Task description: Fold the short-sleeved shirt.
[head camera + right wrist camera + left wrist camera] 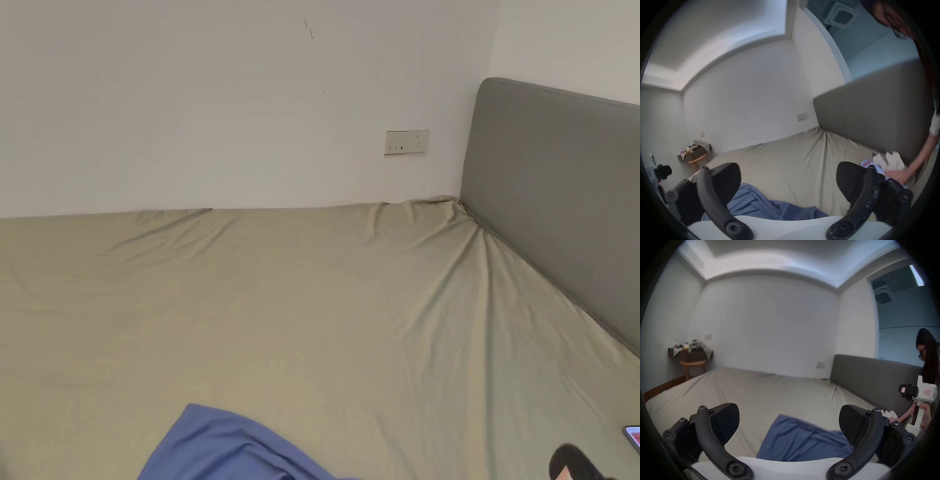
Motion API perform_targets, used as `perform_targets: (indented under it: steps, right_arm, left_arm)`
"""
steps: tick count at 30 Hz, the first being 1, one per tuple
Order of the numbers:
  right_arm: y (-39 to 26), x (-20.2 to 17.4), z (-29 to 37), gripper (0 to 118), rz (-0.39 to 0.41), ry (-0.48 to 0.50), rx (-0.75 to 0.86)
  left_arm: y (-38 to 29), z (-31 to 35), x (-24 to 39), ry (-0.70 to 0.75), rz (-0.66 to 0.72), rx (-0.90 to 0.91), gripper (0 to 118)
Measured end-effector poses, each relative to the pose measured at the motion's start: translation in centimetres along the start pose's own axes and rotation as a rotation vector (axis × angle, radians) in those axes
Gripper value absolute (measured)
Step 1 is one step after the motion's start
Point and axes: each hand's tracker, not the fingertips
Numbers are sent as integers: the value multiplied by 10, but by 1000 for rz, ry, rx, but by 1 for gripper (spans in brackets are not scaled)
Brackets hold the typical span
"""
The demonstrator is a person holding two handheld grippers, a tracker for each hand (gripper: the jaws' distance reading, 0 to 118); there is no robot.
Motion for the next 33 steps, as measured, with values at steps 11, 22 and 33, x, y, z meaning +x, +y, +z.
perform_targets:
  steps: [11, 22, 33]
  right_arm:
    - [7, -28, -14, 1, 78, 40, 70]
    - [-20, -13, -54, 1, 112, -58, -101]
    - [-60, 3, -114, 3, 126, -85, -311]
  left_arm:
    - [18, -100, 7, -110, -11, 2, 0]
    - [-117, -432, -46, 24, 56, -848, 105]
    - [-189, -434, -36, -22, -28, -965, 40]
